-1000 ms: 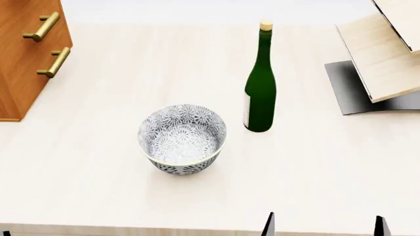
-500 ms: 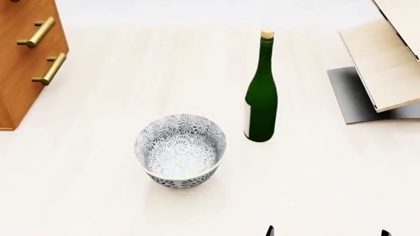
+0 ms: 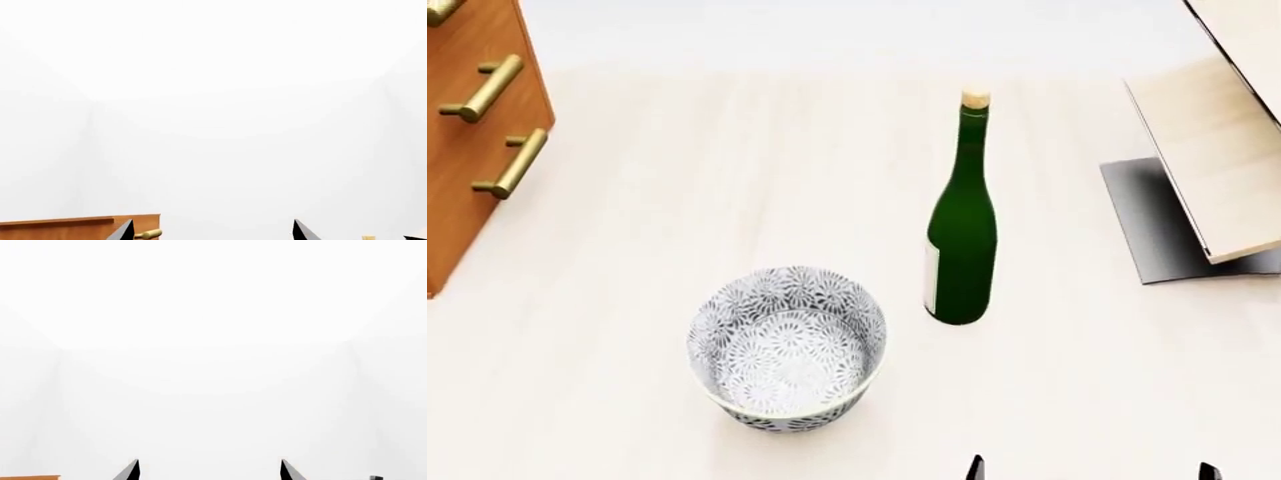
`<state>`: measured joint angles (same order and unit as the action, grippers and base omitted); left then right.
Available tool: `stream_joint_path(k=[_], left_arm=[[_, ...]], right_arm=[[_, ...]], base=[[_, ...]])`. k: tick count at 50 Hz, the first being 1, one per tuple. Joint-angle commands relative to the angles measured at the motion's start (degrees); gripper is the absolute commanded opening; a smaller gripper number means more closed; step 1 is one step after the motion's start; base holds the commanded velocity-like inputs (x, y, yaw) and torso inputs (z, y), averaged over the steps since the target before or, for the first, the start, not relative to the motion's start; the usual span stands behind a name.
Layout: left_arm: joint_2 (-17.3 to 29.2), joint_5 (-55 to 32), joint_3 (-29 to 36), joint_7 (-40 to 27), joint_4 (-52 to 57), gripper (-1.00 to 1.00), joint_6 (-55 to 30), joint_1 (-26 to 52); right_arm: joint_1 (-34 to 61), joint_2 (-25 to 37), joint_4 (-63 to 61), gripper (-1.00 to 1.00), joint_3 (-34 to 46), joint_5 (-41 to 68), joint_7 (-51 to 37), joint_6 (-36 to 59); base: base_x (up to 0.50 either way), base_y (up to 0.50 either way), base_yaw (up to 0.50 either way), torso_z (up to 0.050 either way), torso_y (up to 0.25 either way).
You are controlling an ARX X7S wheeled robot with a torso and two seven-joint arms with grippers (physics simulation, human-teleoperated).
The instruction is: Put the wine bottle on the wine rack.
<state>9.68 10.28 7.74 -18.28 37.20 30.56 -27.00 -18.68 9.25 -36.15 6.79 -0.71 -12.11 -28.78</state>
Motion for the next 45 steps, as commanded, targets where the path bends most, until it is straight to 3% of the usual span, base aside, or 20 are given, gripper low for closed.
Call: stream_joint_path(k=[1,45], left_arm=[[0.67,-0.16,0.63,0.02,0.54,1.0,-1.4,0.21],[2.2,-0.32,2.27,-1.55,0.65,1.0,-4.38,0.84]], right_arm=[[0.17,0.68,-0.28,1.0,0.43,0.31,-0.59,0.63],[0.59,2.49,0.02,1.0,1.76,1.34,-2.62,2.33]], base=[[0.17,0.0,0.0,0.0,0.0],[0.17,0.0,0.0,0.0,0.0]])
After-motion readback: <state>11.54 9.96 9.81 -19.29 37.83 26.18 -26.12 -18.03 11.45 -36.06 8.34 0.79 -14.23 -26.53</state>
